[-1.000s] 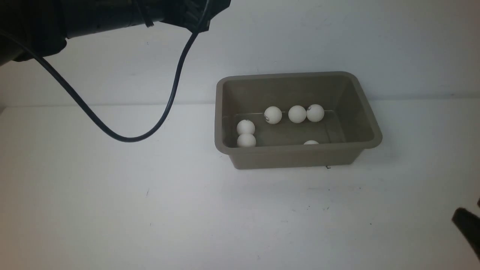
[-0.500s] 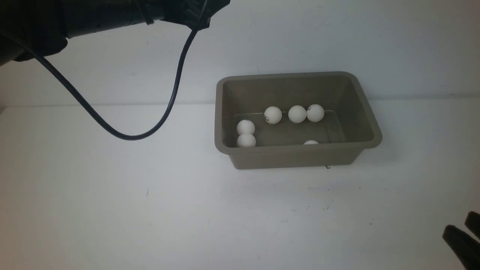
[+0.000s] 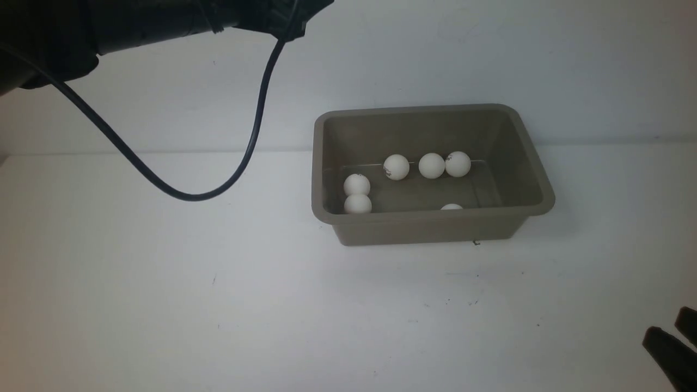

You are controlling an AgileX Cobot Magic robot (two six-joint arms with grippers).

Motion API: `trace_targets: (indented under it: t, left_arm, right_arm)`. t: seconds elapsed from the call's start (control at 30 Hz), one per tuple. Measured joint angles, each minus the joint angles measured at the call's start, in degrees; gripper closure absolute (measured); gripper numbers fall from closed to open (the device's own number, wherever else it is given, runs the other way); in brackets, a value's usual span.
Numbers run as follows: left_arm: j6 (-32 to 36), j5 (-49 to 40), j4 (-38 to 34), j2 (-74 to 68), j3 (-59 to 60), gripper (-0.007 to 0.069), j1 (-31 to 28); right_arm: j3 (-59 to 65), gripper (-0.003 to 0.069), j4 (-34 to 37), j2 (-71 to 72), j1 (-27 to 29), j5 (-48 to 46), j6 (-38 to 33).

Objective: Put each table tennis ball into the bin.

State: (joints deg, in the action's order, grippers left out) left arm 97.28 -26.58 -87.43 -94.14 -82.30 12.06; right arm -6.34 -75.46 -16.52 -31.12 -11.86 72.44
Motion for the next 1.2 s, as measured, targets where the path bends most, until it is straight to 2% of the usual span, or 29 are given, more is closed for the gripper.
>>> trace_targets:
  t: [0.63, 1.2]
  left_arm:
    - [0.0, -0.05, -0.17, 0.0, 0.0, 0.008, 0.0]
    - [0.0, -0.42, -0.17, 0.0, 0.0, 0.008, 0.0]
  right_arm:
    - [6.94, 0.0416, -1.5, 0.0, 0.0, 0.46, 0.0]
    - [7.06, 0.0416, -4.92, 0.0, 0.0, 0.75, -0.04]
